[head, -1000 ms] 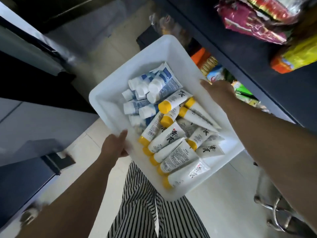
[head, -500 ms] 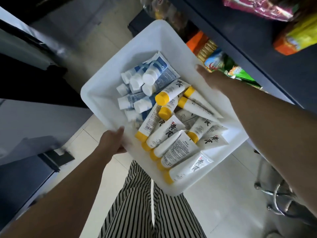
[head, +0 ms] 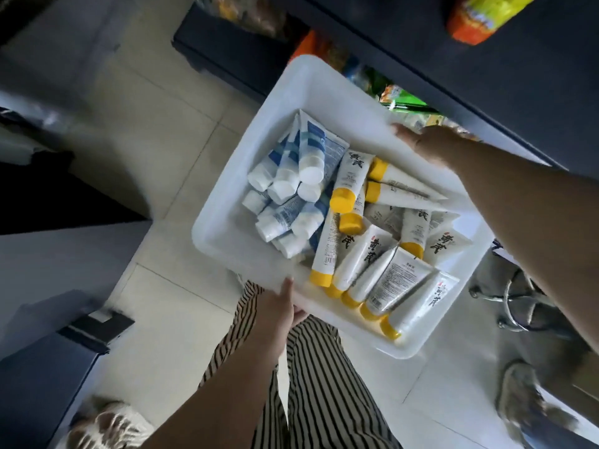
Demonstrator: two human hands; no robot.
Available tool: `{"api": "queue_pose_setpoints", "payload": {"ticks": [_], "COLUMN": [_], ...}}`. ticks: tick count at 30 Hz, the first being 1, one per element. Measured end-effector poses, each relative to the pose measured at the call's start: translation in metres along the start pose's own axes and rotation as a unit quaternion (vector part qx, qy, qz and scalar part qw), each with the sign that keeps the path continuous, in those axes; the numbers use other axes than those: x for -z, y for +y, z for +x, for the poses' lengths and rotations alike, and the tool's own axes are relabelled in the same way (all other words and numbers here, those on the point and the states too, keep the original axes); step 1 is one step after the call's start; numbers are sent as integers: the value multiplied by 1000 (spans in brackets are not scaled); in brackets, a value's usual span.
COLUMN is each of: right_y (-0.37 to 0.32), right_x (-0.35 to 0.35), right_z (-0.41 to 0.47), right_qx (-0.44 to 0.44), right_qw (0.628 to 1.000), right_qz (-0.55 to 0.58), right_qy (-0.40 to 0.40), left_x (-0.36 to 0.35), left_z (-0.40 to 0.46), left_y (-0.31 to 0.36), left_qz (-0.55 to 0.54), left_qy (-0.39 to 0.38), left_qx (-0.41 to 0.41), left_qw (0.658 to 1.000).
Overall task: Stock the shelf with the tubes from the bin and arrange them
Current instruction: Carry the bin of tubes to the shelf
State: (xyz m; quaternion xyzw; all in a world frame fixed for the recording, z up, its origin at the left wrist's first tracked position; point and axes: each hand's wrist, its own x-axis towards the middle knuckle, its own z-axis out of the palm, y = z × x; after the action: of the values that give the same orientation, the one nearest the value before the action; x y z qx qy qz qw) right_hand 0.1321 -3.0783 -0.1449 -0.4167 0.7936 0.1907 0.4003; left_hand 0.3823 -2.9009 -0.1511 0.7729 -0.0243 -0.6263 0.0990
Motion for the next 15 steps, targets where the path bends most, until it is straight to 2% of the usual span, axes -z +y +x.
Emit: {"api": "queue_pose_setpoints", "payload": {"ticks": [3, 6, 9, 12, 13, 15], "right_y": [8, 15, 24, 35, 41, 56], "right_x": [-6, -20, -32, -35, -37, -45], "right_z": [-3, -9, -21, -41, -50, -73], "right_qx": [22, 46, 61, 50, 32, -9], "right_qw": [999, 995, 992, 984, 976, 951], "right_qz": [21, 19, 20, 123, 178, 276], "right_qy": [31, 81, 111, 116, 122, 138], "left_x": [2, 10, 18, 26, 29, 30], "left_z": [-1, 2, -5, -17, -21, -28], "left_y": [3, 12, 25, 44, 52, 72], "left_qz": [-23, 0, 173, 357, 406, 453], "left_qy": [-15, -55, -91, -108, -106, -96], "left_qx": [26, 79, 112, 104, 82, -18], "left_qw": [999, 995, 974, 922, 904, 886]}}
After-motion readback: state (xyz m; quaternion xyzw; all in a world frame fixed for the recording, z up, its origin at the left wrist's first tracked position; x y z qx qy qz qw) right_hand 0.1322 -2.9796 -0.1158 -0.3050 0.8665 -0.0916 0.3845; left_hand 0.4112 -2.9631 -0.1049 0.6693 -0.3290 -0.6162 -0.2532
